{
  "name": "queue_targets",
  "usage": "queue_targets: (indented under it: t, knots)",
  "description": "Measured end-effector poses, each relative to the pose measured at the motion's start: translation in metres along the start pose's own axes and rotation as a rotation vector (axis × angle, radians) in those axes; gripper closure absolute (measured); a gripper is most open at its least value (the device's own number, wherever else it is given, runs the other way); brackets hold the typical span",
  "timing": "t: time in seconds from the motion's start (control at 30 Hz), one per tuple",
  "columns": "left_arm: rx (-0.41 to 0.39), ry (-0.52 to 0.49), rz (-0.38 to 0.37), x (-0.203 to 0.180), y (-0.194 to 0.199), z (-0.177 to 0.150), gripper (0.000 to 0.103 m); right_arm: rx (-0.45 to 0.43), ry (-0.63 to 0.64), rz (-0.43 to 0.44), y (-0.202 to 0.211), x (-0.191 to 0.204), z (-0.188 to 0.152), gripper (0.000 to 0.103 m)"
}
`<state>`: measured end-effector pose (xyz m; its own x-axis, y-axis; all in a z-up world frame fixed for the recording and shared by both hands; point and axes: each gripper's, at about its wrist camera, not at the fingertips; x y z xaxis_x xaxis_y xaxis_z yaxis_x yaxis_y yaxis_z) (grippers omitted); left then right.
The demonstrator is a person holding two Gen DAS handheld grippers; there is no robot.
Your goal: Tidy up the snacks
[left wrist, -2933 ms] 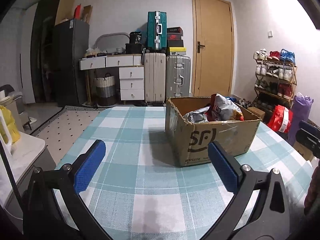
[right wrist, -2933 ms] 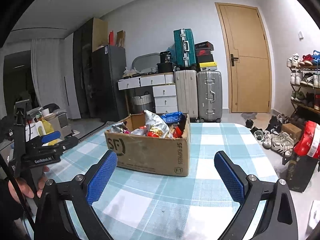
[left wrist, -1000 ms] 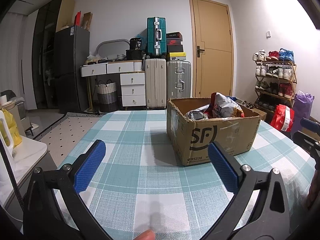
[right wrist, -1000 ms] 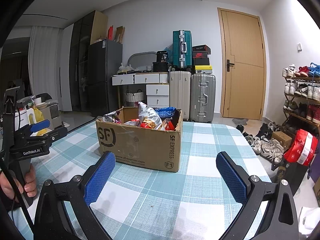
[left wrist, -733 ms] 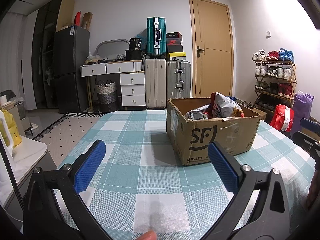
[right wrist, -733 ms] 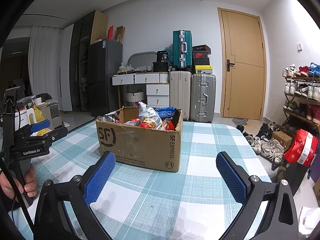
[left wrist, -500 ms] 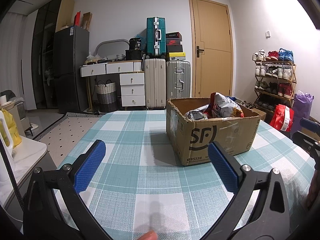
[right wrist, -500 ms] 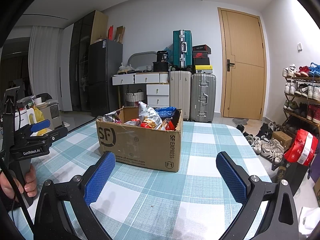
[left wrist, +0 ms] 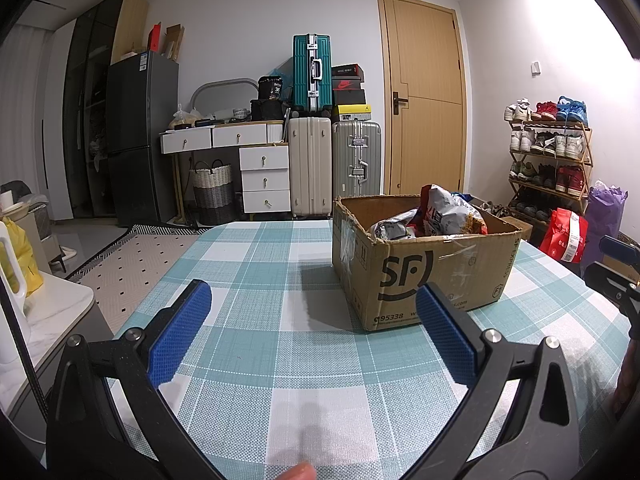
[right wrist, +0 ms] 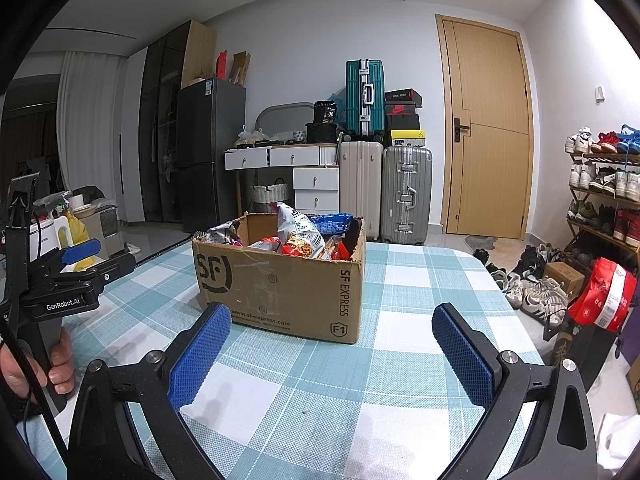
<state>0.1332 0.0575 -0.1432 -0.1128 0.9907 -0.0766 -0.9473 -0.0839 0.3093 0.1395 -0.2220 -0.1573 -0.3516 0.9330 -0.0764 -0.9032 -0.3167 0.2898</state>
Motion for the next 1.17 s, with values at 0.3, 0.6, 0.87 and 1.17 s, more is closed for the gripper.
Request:
queue_targets:
  t: [0.3, 0.6, 0.87, 1.17]
  knots:
    - [0.0, 0.0, 0.0, -0.0002, -0.0001, -0.0001, 0.001, 0.0, 0.0, 0.0, 0.0001, 0.0002, 0.0001, 0.001]
    - [0.0, -0.002, 0.0, -0.0003, -0.0002, -0.0003, 0.001, 0.0, 0.0, 0.0, 0.0003, 0.0002, 0.0003, 0.001]
    - [0.001, -0.005, 0.001, -0.0001, -0.0001, -0.0003, 0.001, 0.004, -0.001, 0.003, -0.0027, 0.002, -0.0004, 0.001]
    - [-0.003, 0.01, 0.006, 0.007, -0.0003, -0.0025, 0.001, 0.006, -0.002, 0.005, -0.0047, 0.0034, -0.002, 0.001]
Point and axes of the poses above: each gripper's, at about its wrist camera, not at the fingertips, and y roughly against the way its jaws point, x to its left, z to its top, and after that the axes turned 5 degrees about y, right-handed
